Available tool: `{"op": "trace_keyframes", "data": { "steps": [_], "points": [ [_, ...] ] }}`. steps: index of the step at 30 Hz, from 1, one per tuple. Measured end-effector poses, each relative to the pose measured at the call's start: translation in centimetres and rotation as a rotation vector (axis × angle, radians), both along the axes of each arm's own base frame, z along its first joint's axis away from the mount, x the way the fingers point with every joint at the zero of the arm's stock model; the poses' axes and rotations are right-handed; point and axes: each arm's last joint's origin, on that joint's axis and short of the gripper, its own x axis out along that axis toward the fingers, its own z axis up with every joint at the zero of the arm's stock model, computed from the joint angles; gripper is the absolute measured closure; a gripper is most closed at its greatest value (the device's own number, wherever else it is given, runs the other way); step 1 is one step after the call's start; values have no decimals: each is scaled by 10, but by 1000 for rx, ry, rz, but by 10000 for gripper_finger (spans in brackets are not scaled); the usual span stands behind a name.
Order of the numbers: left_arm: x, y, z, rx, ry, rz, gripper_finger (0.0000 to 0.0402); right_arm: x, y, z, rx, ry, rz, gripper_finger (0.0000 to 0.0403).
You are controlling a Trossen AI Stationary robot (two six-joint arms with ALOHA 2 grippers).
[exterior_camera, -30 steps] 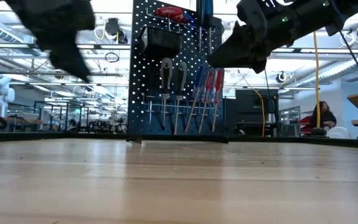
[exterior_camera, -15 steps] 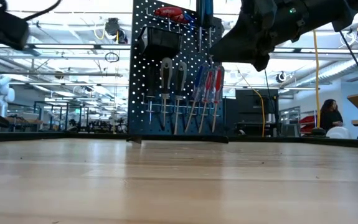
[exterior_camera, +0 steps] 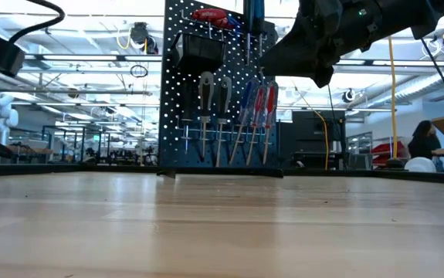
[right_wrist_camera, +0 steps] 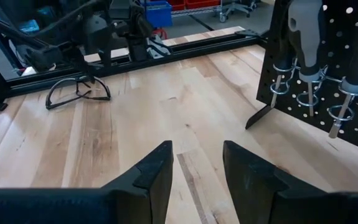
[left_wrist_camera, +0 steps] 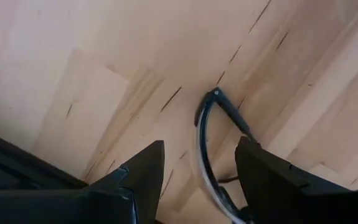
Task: Hang tools onto peg board
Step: Put the safety glass into the black bin on the pegboard
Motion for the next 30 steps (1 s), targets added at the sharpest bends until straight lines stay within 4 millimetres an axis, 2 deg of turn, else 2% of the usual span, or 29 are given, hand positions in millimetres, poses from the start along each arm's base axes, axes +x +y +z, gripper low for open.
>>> {"op": "trace_keyframes", "data": {
  "steps": [9, 21, 24, 30],
  "points": [
    [4, -3, -23, 21, 11, -30, 204, 0, 0, 0, -4, 3, 1, 270],
    [-2, 3, -37, 43, 25, -50, 206, 0, 0, 0, -4, 3, 0, 270],
    [-2, 4, -37, 68, 7, -56, 225, 0, 0, 0, -4, 2, 0, 270],
    [-1, 5, -37, 107, -24, -76, 291, 0, 0, 0, -5, 2, -5, 270]
  ]
}}
